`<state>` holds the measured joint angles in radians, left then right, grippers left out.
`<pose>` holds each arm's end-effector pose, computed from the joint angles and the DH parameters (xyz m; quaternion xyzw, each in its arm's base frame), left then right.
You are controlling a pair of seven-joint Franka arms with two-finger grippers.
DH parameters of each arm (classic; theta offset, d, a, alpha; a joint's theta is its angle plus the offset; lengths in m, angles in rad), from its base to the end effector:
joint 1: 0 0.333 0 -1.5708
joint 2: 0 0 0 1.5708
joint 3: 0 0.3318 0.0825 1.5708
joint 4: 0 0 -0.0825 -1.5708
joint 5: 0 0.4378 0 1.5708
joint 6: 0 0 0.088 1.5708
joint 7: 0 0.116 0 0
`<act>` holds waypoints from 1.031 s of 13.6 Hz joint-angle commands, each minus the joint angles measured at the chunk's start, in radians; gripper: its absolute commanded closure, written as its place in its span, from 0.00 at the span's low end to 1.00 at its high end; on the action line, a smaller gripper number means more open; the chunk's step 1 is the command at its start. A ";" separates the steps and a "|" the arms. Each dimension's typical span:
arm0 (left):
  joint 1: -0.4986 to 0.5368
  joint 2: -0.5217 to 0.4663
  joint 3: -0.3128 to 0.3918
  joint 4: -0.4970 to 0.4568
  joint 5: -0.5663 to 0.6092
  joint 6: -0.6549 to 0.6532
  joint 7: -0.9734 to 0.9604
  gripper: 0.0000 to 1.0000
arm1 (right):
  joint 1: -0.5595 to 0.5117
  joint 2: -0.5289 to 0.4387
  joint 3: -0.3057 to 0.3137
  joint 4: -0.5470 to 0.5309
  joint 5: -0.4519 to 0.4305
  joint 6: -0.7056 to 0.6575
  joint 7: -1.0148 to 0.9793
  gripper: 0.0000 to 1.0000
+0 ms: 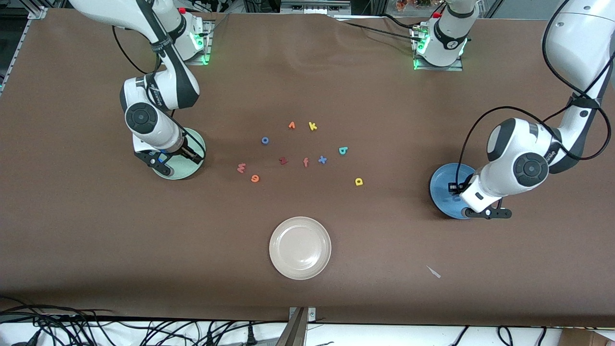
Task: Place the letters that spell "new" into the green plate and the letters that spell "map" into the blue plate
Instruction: 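Place the blue letter in the blue plate while the right gripper places green, then grasp the yellow letter with the left gripper while the right gripper grasps orange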
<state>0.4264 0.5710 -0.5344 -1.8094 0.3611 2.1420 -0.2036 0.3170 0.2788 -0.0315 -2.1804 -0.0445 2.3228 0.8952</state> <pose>0.6789 -0.0381 0.2203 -0.9969 0.0369 0.0676 0.0127 0.5590 0.1626 0.2148 0.9563 -0.2835 -0.0457 0.0542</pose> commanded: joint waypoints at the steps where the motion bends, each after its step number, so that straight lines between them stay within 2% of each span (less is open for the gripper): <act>1: -0.009 -0.008 -0.013 0.004 0.021 -0.013 0.046 0.00 | 0.013 0.029 0.021 0.127 0.092 -0.082 -0.002 0.00; 4: -0.107 -0.003 -0.019 0.025 0.018 -0.011 -0.078 0.00 | 0.066 0.114 0.025 0.200 0.141 -0.059 0.068 0.00; 9: -0.257 0.018 -0.019 0.027 -0.067 0.056 -0.249 0.00 | 0.122 0.200 0.025 0.214 0.141 0.076 0.160 0.05; 12: -0.348 0.053 -0.016 0.025 -0.050 0.140 -0.477 0.00 | 0.183 0.232 0.027 0.203 0.115 0.133 0.040 0.04; 14: -0.409 0.078 -0.010 0.027 -0.047 0.183 -0.562 0.00 | 0.180 0.237 0.027 0.195 0.115 0.141 -0.047 0.04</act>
<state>0.0726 0.6173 -0.5603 -1.7987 0.3120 2.2881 -0.6827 0.4861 0.5050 0.0015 -1.9909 0.0756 2.4513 0.9299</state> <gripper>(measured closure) 0.000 0.044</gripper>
